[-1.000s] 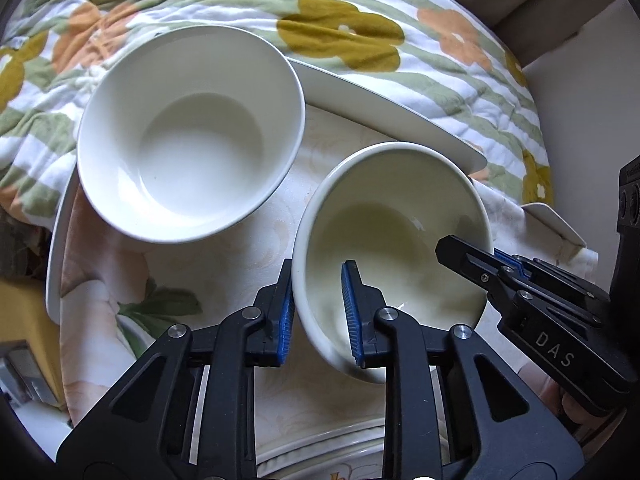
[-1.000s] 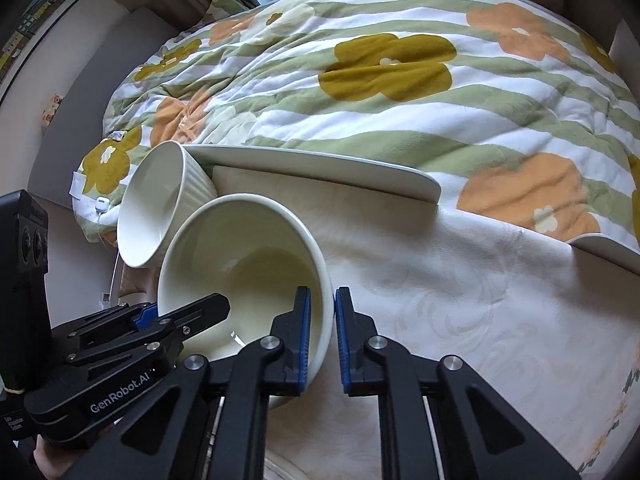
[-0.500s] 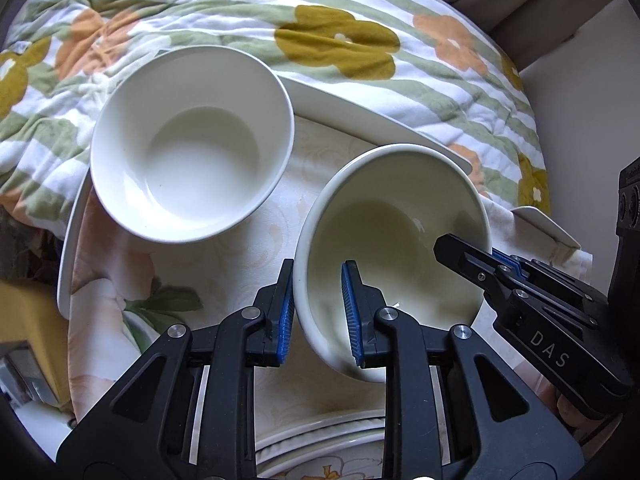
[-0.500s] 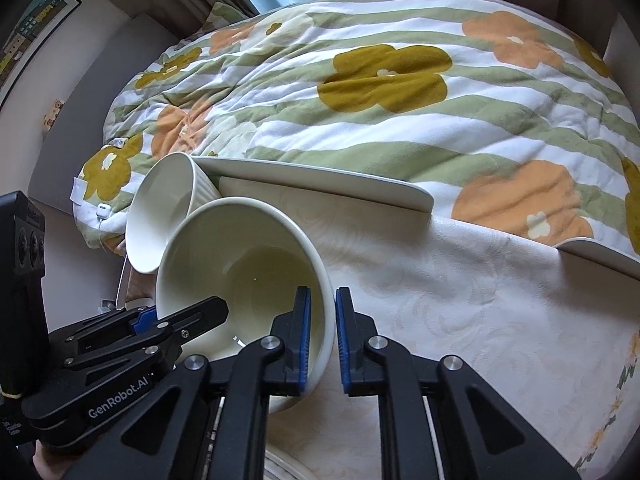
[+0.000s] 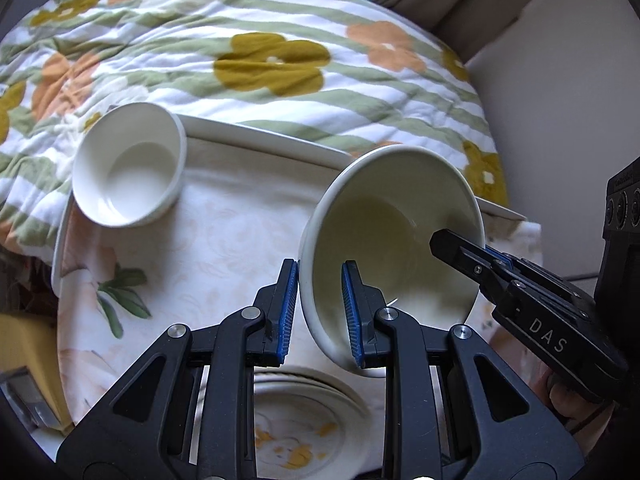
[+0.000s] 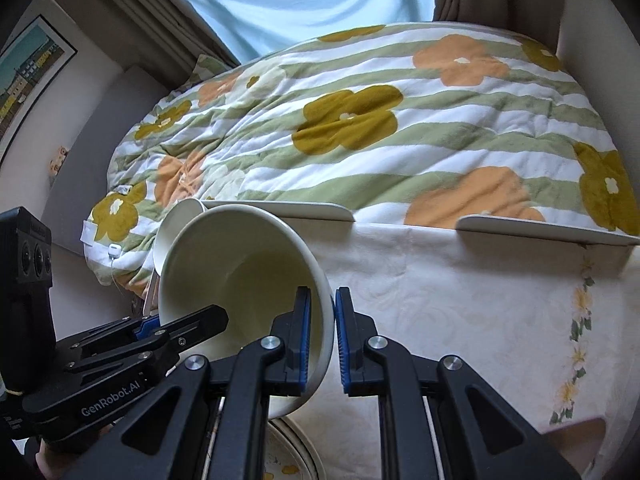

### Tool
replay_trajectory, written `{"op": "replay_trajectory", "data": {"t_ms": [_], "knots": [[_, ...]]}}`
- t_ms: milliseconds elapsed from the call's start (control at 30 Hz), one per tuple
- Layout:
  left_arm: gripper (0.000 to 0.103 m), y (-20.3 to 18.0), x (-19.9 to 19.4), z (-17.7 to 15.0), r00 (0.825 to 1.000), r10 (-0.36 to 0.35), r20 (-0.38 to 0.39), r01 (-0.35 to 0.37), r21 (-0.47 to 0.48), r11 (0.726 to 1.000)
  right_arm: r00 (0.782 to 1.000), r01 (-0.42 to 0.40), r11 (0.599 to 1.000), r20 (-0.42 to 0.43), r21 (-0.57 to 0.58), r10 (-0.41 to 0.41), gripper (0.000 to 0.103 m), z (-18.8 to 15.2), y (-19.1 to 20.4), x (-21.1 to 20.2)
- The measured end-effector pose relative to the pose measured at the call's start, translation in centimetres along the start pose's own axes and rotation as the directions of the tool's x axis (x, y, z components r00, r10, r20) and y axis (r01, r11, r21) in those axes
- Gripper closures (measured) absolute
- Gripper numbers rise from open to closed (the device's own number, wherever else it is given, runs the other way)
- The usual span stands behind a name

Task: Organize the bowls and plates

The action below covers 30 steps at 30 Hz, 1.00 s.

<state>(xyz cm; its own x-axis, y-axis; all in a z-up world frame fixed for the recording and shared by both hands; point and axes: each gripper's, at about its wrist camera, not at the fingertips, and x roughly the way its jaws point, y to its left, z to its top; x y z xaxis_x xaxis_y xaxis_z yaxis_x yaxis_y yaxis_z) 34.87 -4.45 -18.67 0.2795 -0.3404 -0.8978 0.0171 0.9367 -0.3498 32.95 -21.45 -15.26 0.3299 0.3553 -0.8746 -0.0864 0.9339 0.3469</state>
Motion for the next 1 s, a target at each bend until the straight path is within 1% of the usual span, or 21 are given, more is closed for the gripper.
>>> {"op": "replay_trajectory", "data": {"t_ms": [100,267,400,500,633,767,933,1000], "knots": [[0.083,-3.5,-1.0,-1.5,1.0,-0.006,0.006,0.006,0.045,0.999,0.999,0.004,1.0,0.039,0.03,-0.005,0.092,-1.4,-1.8,-3.2],[0.083,-9.7,-1.5,-4.8,0.999,-0.038,-0.003,0.038,0.093,0.995,0.997,0.022,0.998,0.076,0.067,-0.027,0.092,-4.3,-6.1,-8.1],[0.083,-14.5,-0.8,-8.0,0.999,-0.039,-0.024,0.042,0.139,0.989,0.995,0.04,0.995,0.088,0.095,-0.049,0.092,-7.2,-9.6,-11.1],[0.083,-17.3,0.0,-10.3,0.998,-0.046,-0.048,0.053,0.152,0.987,0.995,0.055,0.992,0.075,0.116,-0.063,0.092,-9.5,-12.3,-12.5],[0.083,-20.1,1.5,-12.8,0.996,-0.042,-0.083,0.056,0.166,0.984,0.996,0.075,0.988,0.045,0.132,-0.082,0.092,-12.2,-15.3,-13.2],[0.083,-22.0,3.5,-14.6,0.991,-0.013,-0.137,0.04,0.198,0.979,0.996,0.088,0.983,0.002,0.162,-0.089,0.092,-14.5,-17.4,-12.9],[0.083,-22.6,6.1,-15.2,0.981,0.029,-0.194,0.021,0.246,0.969,0.996,0.089,0.971,-0.032,0.221,-0.084,0.092,-16.3,-19.4,-11.8],[0.083,-23.1,7.1,-15.2,0.976,0.052,-0.212,0.01,0.282,0.959,0.995,0.097,0.965,-0.039,0.244,-0.09,0.092,-16.6,-19.7,-11.4]]}}
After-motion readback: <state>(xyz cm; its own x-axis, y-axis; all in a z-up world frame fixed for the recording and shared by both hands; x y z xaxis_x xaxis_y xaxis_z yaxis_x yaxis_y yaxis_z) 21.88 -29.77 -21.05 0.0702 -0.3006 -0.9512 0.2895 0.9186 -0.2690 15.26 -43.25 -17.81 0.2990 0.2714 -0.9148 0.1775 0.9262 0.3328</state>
